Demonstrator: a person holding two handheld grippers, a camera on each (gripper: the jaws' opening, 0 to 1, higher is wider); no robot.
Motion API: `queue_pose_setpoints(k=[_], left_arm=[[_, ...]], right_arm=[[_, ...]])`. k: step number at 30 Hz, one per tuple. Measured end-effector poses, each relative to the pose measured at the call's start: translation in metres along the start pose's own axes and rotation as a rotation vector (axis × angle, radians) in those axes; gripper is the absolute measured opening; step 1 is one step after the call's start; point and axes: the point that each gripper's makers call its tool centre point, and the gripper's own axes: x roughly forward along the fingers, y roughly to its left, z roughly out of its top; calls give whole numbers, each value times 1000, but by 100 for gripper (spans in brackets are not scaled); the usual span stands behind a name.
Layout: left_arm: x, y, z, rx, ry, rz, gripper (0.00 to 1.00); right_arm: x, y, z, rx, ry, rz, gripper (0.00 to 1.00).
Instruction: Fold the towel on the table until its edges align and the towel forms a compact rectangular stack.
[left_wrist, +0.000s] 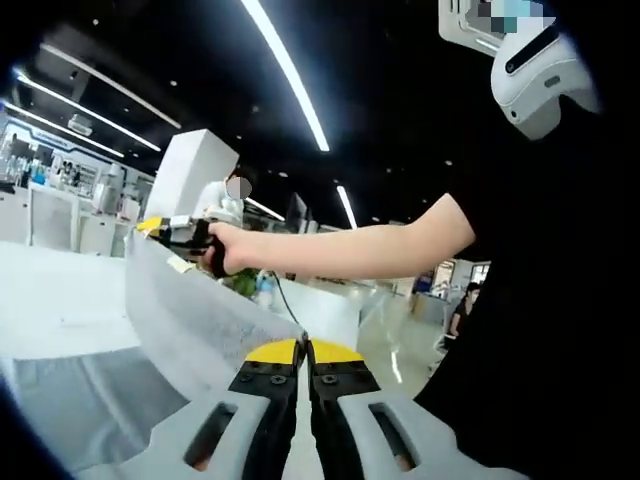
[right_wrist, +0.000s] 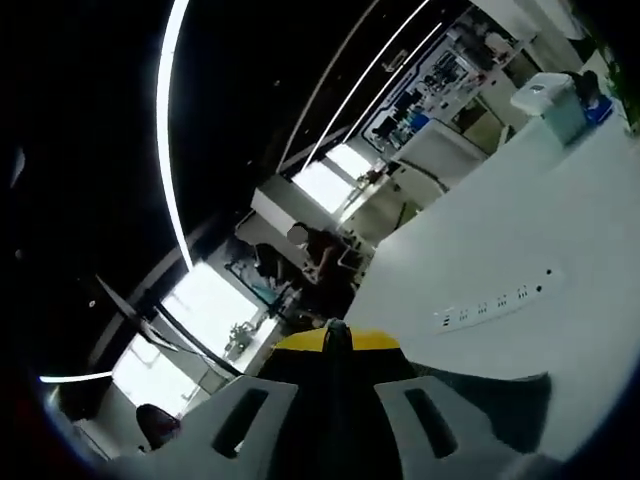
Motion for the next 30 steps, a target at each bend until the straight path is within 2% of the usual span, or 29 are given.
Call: queue_pose_setpoints(k=[4,11,18,30], left_arm=[[-9,8,6,32,-10,42,2],[-22,18,7,7,-34,88,2],[-38,22,11,0,-64,128,2],[-63,33,8,0,-77,218,2]], right_arm=[[3,-1,2,-1,5,-17,2],[19,7,-2,-4,43,-16,2],[41,17,-15,15,80,0,2],[73,22,-37,23,169,2,2]])
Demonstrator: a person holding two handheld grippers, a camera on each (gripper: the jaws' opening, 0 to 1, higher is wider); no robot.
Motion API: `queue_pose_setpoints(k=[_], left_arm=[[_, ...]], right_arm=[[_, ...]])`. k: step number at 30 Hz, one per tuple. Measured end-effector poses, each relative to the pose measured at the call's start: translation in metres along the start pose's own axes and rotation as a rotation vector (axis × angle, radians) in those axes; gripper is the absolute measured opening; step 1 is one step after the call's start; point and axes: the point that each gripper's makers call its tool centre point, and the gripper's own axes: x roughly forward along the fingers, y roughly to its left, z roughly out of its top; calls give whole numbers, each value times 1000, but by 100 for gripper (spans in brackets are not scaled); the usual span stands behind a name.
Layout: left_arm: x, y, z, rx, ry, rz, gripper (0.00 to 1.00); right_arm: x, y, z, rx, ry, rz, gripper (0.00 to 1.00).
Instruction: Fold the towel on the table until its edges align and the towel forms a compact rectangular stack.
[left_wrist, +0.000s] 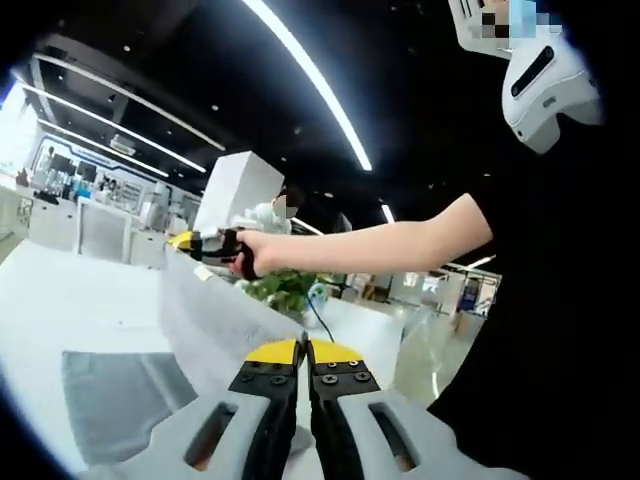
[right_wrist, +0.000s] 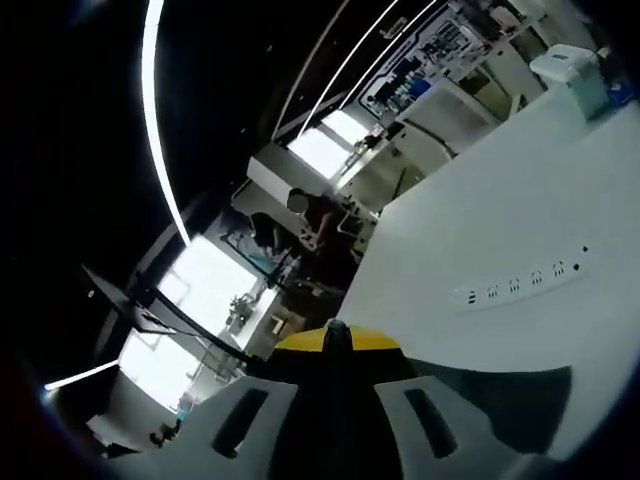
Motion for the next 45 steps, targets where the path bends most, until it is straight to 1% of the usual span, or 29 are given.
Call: queue_pose_setpoints(k=[3,11,16,21,27,29,32,36,40,45], left_arm=[[-4,3,-1,10,8,20,2],[-18,13,2,-16,-13,76,2],[-26,20,-2,-28,-17,107,2],[-36,28,-15,-48,2,148,2],[-54,45,-38,-75,31,250,2],[-57,49,-44,-95,36,273,2],[-62,54,-57,-113,59,304,2],[-68,61,-62,-141,56,346,2],[-73,70,-69,-154,60,379,2],[-78,78,-78,-187,76,403,2]], right_arm=[[8,1,-4,3,21,-1,2],[31,5,-12,4,63,3,2],[44,8,-20,4,83,11,2],[55,3,-33,-7,126,-1,2],[69,-6,-50,-18,169,-28,2],[73,-8,-57,-16,180,-40,2],[82,-11,-66,-12,199,-42,2],[90,-20,-74,-32,223,-68,2],[97,-31,-81,-23,233,-84,2],[107,-40,-90,-26,252,-102,3]])
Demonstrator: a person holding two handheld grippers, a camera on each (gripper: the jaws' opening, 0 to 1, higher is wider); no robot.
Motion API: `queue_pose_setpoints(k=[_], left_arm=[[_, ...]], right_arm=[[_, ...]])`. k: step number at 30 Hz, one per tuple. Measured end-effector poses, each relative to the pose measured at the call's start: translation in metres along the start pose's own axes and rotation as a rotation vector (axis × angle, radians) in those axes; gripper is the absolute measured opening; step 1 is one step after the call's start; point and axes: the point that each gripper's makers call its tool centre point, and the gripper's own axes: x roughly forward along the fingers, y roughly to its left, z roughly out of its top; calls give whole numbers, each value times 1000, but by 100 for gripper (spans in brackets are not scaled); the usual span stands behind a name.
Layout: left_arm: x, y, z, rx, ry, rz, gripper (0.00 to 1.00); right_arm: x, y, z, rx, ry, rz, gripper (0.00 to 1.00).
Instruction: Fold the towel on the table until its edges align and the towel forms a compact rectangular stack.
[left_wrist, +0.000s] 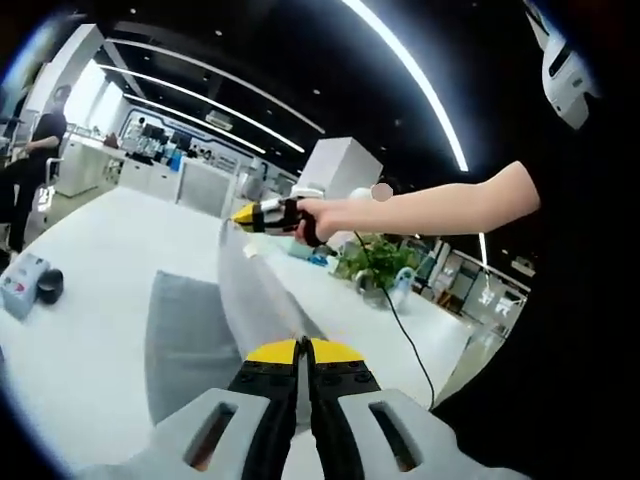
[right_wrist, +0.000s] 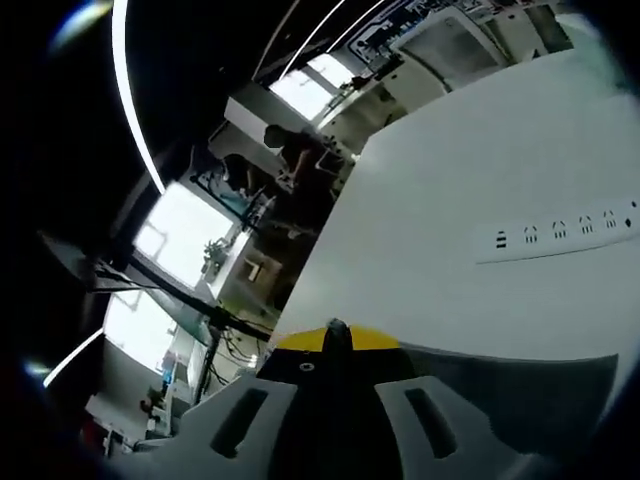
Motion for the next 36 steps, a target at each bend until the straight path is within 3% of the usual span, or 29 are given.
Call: queue_pose_setpoints(k=[8,15,26,36], left_arm=[[-6,23,-9,-59,1,58,2],[-2,36,-28,-54,69,96,2],[-3,55,-43,-110,106,142,3],[-10,61,-61,-133,113,177,3]], right_arm=[[27,-13,-11,20,26,-17,3],[49,-25,-24,40,57,-33,3],[68,-38,-40,85,86,-38,3],[79,-39,-54,38,97,-49,3]])
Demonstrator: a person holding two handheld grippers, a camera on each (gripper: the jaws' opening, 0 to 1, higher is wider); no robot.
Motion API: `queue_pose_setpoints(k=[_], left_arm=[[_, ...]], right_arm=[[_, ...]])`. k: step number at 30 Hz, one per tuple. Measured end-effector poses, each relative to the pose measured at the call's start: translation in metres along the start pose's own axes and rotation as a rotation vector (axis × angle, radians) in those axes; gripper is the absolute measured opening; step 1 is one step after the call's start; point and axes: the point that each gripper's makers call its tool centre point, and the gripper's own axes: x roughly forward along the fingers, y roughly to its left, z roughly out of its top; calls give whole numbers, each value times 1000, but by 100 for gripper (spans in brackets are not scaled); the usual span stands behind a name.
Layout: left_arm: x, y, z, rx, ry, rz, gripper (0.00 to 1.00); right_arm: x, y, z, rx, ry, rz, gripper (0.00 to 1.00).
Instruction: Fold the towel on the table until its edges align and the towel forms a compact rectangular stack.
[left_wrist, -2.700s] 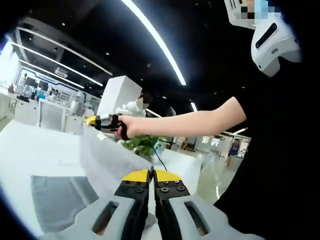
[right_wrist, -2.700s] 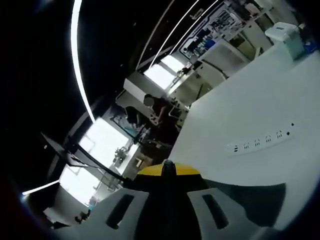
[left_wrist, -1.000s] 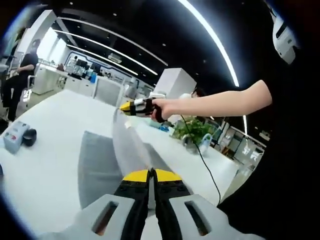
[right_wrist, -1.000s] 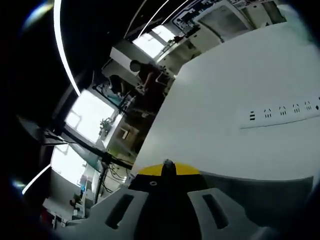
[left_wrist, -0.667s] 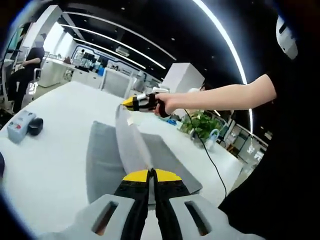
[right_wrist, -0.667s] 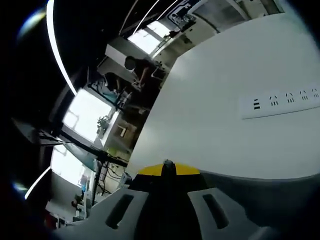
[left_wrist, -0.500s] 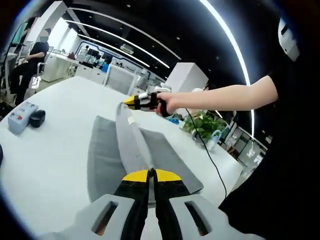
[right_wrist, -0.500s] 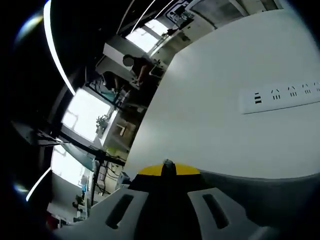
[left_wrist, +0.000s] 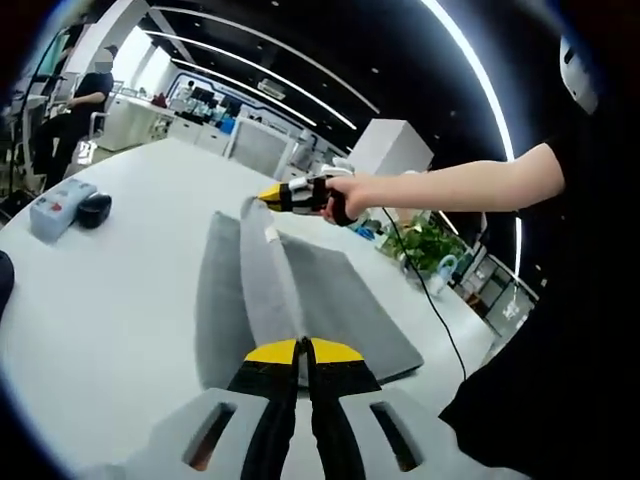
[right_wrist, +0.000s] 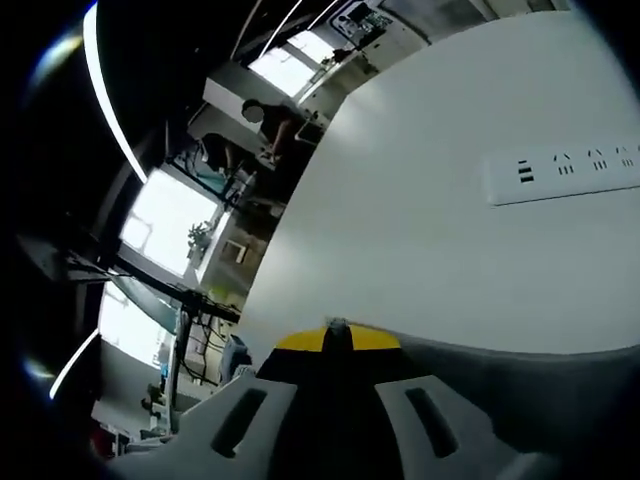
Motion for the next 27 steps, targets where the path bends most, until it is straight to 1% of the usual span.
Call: queue_pose_setpoints(k=[5,10,14,18,21,23,25,27], left_arm=[[0,14,-4,-21,-4,47,3],[-3,28,-8,-48,-6,92,3],[-5,31,-7,-62,-16,108,3],[-6,41,-7,-75,-11,142,3],[-8,50,-9,-129,-4,174,3],[-9,54,-8,-123,-4,181,3],[-9,55,-9,-115,8,182,3],[-9,57,-10,-78,33,191,3]], right_arm=[[9,2,0,1,-11,8,3],[21,5,-1,36,-12,27,3],[29,3,-4,51,-3,34,3],[38,4,-7,91,-5,49,3],[46,1,-8,102,-1,53,3],[51,0,-10,112,4,56,3],[55,0,-12,118,4,59,4],[58,1,-13,119,1,60,4]])
